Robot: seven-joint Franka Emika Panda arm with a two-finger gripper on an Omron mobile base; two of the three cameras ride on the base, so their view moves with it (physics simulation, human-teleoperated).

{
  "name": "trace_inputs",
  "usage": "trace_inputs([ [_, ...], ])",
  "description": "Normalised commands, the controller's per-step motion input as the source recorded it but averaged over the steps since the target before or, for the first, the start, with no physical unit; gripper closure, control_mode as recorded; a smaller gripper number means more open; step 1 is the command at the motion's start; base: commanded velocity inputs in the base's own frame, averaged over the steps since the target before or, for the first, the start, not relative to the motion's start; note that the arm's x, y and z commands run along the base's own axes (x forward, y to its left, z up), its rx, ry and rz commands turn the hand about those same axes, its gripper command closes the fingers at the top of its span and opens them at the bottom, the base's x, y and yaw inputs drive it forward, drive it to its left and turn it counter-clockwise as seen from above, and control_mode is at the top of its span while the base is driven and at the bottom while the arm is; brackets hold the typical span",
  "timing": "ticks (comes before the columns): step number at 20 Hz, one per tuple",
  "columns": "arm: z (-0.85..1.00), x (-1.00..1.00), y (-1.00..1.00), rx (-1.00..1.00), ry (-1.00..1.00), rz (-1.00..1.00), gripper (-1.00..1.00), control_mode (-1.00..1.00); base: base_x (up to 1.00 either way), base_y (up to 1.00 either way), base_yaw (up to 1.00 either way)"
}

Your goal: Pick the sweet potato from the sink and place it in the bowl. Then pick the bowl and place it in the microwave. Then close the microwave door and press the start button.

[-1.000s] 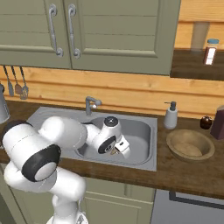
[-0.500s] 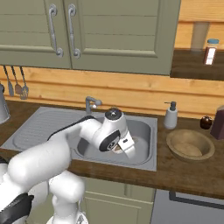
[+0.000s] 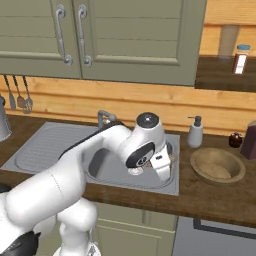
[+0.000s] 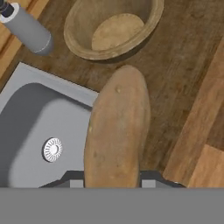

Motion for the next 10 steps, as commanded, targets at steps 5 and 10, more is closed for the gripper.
trace_inputs([
  [5,0.28,-0.01,-0.74,0.05,0.00,-0.11,1.00,-1.00,0.00,0.00,0.00],
  [10,-0.02,0.10,-0.68,0.05,0.00,-0.10,1.00,-1.00,0.00,0.00,0.00],
])
